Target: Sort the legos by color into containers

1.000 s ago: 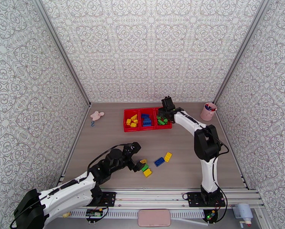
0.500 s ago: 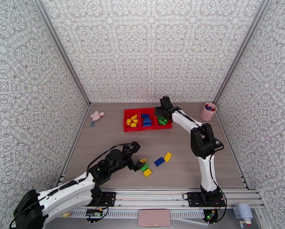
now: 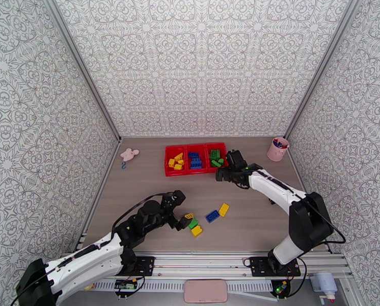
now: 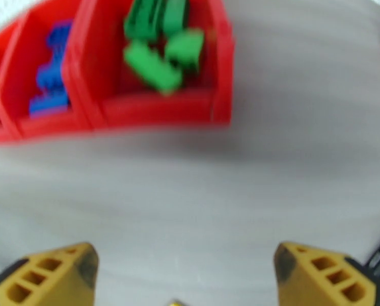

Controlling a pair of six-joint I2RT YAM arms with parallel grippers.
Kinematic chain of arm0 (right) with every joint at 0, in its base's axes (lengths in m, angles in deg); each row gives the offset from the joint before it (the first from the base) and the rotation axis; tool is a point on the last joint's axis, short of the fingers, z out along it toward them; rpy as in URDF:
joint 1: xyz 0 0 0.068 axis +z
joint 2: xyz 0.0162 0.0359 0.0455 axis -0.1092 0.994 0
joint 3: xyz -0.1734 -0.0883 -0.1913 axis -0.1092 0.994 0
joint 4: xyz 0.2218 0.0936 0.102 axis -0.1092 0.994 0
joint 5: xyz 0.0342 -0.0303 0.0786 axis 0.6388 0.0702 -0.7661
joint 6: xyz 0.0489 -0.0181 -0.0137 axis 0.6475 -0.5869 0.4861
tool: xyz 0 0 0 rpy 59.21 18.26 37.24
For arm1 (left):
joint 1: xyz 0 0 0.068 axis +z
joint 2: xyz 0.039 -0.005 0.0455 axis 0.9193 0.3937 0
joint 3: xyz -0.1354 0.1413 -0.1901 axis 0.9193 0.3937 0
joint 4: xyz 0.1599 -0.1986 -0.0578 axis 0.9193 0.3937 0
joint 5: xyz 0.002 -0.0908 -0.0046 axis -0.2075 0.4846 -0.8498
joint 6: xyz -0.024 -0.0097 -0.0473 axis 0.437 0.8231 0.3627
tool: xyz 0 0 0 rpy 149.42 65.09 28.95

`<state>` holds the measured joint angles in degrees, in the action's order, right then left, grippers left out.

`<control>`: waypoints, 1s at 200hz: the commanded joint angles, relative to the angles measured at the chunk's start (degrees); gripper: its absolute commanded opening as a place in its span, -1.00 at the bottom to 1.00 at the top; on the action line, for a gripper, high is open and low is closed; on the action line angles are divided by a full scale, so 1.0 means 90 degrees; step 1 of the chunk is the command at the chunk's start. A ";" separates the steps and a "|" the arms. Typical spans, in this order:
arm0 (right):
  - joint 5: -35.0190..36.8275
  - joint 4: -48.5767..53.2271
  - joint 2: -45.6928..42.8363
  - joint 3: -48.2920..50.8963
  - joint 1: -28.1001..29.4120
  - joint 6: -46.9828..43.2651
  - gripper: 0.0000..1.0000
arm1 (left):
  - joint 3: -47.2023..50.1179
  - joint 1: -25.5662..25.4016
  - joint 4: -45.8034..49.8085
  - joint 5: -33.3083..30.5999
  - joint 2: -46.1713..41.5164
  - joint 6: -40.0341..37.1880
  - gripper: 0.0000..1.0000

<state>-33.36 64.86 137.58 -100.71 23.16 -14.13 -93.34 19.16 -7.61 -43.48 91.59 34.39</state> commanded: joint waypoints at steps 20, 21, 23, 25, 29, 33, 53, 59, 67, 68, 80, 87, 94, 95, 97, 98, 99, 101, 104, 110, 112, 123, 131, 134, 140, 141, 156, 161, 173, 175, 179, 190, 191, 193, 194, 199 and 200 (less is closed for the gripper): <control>-0.0327 0.1201 -0.0079 0.0432 0.0589 0.0444 0.91 | -0.0182 0.0114 0.0263 0.0615 0.0197 -0.0356 0.99; -0.0340 0.1207 -0.0065 0.0434 0.0603 0.0456 0.91 | -0.0190 0.0117 0.0263 0.0621 0.0205 -0.0365 0.99; -0.0372 0.1200 -0.0042 0.0442 0.0625 0.0458 0.91 | -0.0199 0.0124 0.0271 0.0641 0.0224 -0.0384 0.99; -0.0404 0.1202 -0.0021 0.0436 0.0651 0.0466 0.91 | -0.0206 0.0121 0.0280 0.0658 0.0236 -0.0399 0.99; -0.0441 0.1203 0.0037 0.0436 0.0694 0.0469 0.91 | -0.0221 0.0128 0.0283 0.0692 0.0265 -0.0436 0.99; -0.0455 0.1203 0.0096 0.0429 0.0743 0.0477 0.91 | -0.0242 0.0121 0.0297 0.0724 0.0300 -0.0467 0.99; -0.0453 0.1314 0.0482 0.0273 0.0857 0.0564 0.90 | -0.0324 0.0116 0.0369 0.0869 0.0458 -0.0631 0.99; -0.0442 0.1351 0.0605 0.0226 0.0869 0.0606 0.91 | -0.0342 0.0111 0.0371 0.0886 0.0491 -0.0655 0.99; -0.0422 0.1397 0.0762 0.0179 0.0871 0.0650 0.91 | -0.0351 0.0112 0.0362 0.0896 0.0525 -0.0667 0.99; -0.0422 0.1407 0.0781 0.0170 0.0871 0.0652 0.91 | -0.0348 0.0116 0.0362 0.0899 0.0525 -0.0667 0.99; -0.0394 0.1480 0.0969 0.0117 0.0872 0.0711 0.90 | -0.0357 0.0106 0.0350 0.0903 0.0536 -0.0660 0.99; -0.0378 0.1513 0.1055 0.0121 0.0871 0.0750 0.91 | -0.0347 0.0091 0.0358 0.0897 0.0528 -0.0657 0.99; -0.0374 0.1530 0.1108 0.0136 0.0868 0.0775 0.90 | -0.0346 0.0074 0.0366 0.0869 0.0513 -0.0634 0.99; -0.0374 0.1533 0.1115 0.0139 0.0870 0.0778 0.90 | -0.0346 0.0074 0.0368 0.0865 0.0514 -0.0631 0.99; -0.0380 0.1528 0.1127 0.0148 0.0870 0.0780 0.90 | -0.0343 0.0069 0.0370 0.0863 0.0509 -0.0629 0.99; -0.0381 0.1527 0.1134 0.0155 0.0870 0.0780 0.90 | -0.0339 0.0065 0.0370 0.0863 0.0503 -0.0628 0.99; -0.0387 0.1526 0.1138 0.0158 0.0871 0.0781 0.90 | -0.0337 0.0058 0.0375 0.0858 0.0500 -0.0633 0.99; -0.0401 0.1523 0.1153 0.0170 0.0871 0.0781 0.90 | -0.0331 0.0053 0.0379 0.0849 0.0497 -0.0629 0.99; -0.0410 0.1517 0.1159 0.0194 0.0871 0.0789 0.90 | -0.0329 0.0047 0.0380 0.0844 0.0483 -0.0625 0.99; -0.0456 0.1481 0.1181 0.0236 0.0870 0.0790 0.89 | -0.0316 0.0035 0.0388 0.0825 0.0470 -0.0613 0.99; -0.0472 0.1466 0.1198 0.0256 0.0870 0.0791 0.89 | -0.0313 0.0028 0.0390 0.0816 0.0468 -0.0602 0.99; -0.0556 0.1417 0.1250 0.0352 0.0859 0.0809 0.89 | -0.0285 0.0012 0.0385 0.0780 0.0448 -0.0582 0.99; -0.0578 0.1435 0.1295 0.0384 0.0852 0.0810 0.89 | -0.0259 0.0012 0.0389 0.0765 0.0445 -0.0570 0.99; -0.0583 0.1442 0.1302 0.0385 0.0851 0.0810 0.88 | -0.0264 0.0009 0.0390 0.0765 0.0446 -0.0571 0.99; -0.0588 0.1441 0.1299 0.0405 0.0856 0.0810 0.87 | -0.0259 0.0011 0.0390 0.0760 0.0448 -0.0569 0.99; -0.0588 0.1444 0.1298 0.0410 0.0854 0.0810 0.87 | -0.0258 0.0011 0.0390 0.0758 0.0448 -0.0574 0.99; -0.0607 0.1446 0.1262 0.0466 0.0854 0.0808 0.80 | -0.0249 0.0012 0.0371 0.0745 0.0467 -0.0578 0.99; -0.0607 0.1461 0.1249 0.0470 0.0845 0.0810 0.77 | -0.0251 0.0012 0.0362 0.0747 0.0472 -0.0574 0.99; -0.0589 0.1500 0.1194 0.0510 0.0832 0.0838 0.65 | -0.0248 0.0007 0.0333 0.0749 0.0503 -0.0567 0.99; -0.0588 0.1505 0.1179 0.0512 0.0832 0.0844 0.63 | -0.0243 0.0003 0.0325 0.0746 0.0506 -0.0554 0.99; -0.0579 0.1511 0.1158 0.0520 0.0823 0.0854 0.60 | -0.0244 0.0012 0.0313 0.0745 0.0516 -0.0550 0.99; -0.0578 0.1521 0.1073 0.0573 0.0809 0.0883 0.51 | -0.0247 0.0009 0.0288 0.0755 0.0544 -0.0548 0.99; -0.0578 0.1523 0.1063 0.0577 0.0805 0.0886 0.51 | -0.0247 0.0010 0.0285 0.0755 0.0550 -0.0544 0.99; -0.0578 0.1532 0.1049 0.0587 0.0798 0.0892 0.50 | -0.0245 0.0012 0.0283 0.0762 0.0554 -0.0544 0.99; -0.0578 0.1534 0.1046 0.0589 0.0795 0.0895 0.49 | -0.0246 0.0012 0.0283 0.0764 0.0555 -0.0542 0.99; -0.0578 0.1542 0.1008 0.0615 0.0788 0.0906 0.47 | -0.0250 0.0012 0.0271 0.0766 0.0569 -0.0549 0.99; -0.0578 0.1544 0.0997 0.0618 0.0785 0.0907 0.46 | -0.0249 0.0007 0.0272 0.0770 0.0572 -0.0545 0.99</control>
<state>-38.54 76.29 147.65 -97.48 30.74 -6.92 -94.89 19.55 -5.35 -37.14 96.23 29.76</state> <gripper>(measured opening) 0.758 0.996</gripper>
